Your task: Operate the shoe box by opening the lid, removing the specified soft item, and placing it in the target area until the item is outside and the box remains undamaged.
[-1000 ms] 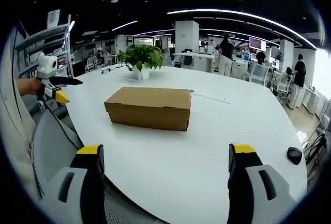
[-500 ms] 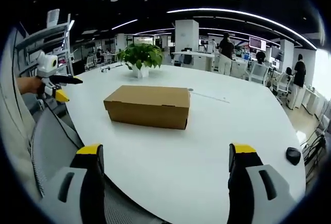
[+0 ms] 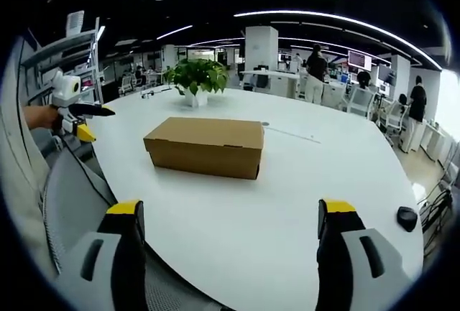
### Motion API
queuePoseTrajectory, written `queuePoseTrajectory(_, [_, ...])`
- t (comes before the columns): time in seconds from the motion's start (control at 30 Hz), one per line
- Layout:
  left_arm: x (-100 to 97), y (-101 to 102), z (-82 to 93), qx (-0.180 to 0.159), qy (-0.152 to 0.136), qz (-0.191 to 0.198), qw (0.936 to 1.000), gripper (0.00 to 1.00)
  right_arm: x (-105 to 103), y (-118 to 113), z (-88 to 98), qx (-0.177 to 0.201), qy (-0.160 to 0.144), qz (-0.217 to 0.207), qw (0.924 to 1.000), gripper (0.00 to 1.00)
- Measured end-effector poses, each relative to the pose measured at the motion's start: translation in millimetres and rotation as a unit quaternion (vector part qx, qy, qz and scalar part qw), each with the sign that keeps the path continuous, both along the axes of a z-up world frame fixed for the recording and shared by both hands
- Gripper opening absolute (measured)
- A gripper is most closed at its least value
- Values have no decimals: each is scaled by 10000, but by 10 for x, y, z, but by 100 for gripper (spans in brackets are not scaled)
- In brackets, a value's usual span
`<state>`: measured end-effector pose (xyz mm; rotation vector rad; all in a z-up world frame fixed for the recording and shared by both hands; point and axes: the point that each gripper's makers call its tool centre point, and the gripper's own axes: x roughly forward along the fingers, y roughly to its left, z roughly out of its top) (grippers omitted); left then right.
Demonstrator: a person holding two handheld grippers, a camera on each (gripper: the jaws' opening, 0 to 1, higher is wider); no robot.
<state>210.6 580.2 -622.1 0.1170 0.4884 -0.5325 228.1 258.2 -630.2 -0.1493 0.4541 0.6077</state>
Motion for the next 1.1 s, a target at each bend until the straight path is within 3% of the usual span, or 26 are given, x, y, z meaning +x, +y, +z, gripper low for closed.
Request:
queuePoseTrajectory(0.5, [13, 16, -32, 20, 40, 87, 10000, 100, 76, -24, 17, -46, -12, 73, 10000, 94])
queuePoseTrajectory(1.1, [14, -34, -125, 147, 143, 84, 9998, 100, 234, 92, -36, -181, 161, 653, 9976, 92])
